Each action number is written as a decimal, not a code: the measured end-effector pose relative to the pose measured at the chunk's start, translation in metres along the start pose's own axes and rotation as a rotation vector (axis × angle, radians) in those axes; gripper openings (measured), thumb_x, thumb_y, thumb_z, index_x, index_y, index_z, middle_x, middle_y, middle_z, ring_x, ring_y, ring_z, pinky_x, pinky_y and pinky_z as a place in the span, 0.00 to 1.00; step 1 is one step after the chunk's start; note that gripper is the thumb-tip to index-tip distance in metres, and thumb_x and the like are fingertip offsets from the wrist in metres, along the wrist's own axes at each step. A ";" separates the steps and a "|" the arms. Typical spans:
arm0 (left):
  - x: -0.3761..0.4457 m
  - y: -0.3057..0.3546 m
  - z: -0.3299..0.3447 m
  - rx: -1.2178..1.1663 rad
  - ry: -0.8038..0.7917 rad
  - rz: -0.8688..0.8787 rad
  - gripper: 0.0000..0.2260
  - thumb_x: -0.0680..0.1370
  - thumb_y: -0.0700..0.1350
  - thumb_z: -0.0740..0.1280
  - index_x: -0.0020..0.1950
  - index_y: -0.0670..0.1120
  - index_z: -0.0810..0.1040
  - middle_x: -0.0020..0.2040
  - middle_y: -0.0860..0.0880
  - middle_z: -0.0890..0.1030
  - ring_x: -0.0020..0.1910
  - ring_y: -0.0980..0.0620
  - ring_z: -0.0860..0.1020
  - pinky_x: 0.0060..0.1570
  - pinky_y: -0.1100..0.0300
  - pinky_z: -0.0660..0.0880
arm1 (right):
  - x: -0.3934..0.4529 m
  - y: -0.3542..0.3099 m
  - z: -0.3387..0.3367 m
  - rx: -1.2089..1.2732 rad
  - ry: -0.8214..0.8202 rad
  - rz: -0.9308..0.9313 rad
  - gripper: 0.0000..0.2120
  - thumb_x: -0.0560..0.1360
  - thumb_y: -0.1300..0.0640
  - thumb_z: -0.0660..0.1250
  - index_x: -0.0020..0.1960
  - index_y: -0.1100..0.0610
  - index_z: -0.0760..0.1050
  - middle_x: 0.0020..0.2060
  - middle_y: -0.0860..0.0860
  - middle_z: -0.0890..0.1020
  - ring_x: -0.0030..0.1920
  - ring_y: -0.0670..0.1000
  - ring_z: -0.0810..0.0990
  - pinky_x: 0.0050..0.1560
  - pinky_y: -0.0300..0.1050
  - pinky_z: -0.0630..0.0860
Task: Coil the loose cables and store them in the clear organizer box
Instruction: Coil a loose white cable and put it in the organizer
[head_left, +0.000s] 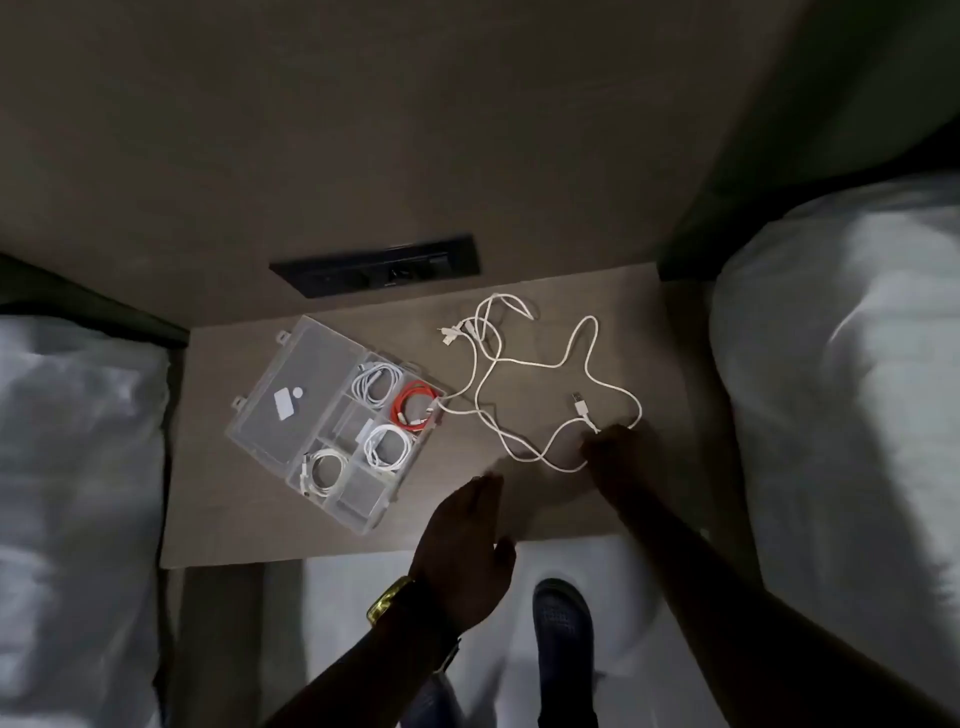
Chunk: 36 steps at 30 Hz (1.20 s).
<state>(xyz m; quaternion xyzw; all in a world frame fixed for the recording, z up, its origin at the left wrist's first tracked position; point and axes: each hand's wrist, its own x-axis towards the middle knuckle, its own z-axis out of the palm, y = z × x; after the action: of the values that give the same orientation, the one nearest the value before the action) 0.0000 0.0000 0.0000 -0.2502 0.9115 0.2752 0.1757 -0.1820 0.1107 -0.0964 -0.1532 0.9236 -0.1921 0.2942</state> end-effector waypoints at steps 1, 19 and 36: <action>0.002 -0.002 -0.001 -0.017 0.017 0.010 0.30 0.76 0.47 0.64 0.76 0.44 0.61 0.75 0.45 0.68 0.74 0.46 0.66 0.70 0.66 0.53 | -0.001 -0.004 0.001 -0.031 -0.022 0.039 0.12 0.79 0.56 0.64 0.49 0.62 0.83 0.52 0.60 0.84 0.56 0.60 0.81 0.55 0.46 0.73; -0.004 -0.030 -0.018 -0.189 0.030 -0.067 0.24 0.78 0.50 0.63 0.74 0.51 0.66 0.73 0.50 0.71 0.70 0.50 0.70 0.67 0.61 0.64 | -0.013 -0.012 -0.035 -0.473 0.115 -0.283 0.06 0.72 0.70 0.65 0.48 0.67 0.78 0.47 0.66 0.81 0.54 0.68 0.78 0.56 0.58 0.73; 0.003 -0.014 -0.060 -0.373 0.373 0.009 0.20 0.77 0.47 0.68 0.68 0.46 0.74 0.67 0.49 0.77 0.67 0.53 0.73 0.63 0.68 0.63 | -0.057 -0.072 -0.088 -0.004 0.337 -0.796 0.05 0.79 0.57 0.63 0.50 0.49 0.76 0.44 0.47 0.81 0.43 0.52 0.76 0.45 0.51 0.74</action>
<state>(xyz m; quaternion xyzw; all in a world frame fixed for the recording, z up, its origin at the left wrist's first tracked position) -0.0056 -0.0465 0.0405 -0.3206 0.8628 0.3883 -0.0455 -0.1782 0.0932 0.0294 -0.4646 0.8281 -0.3109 0.0420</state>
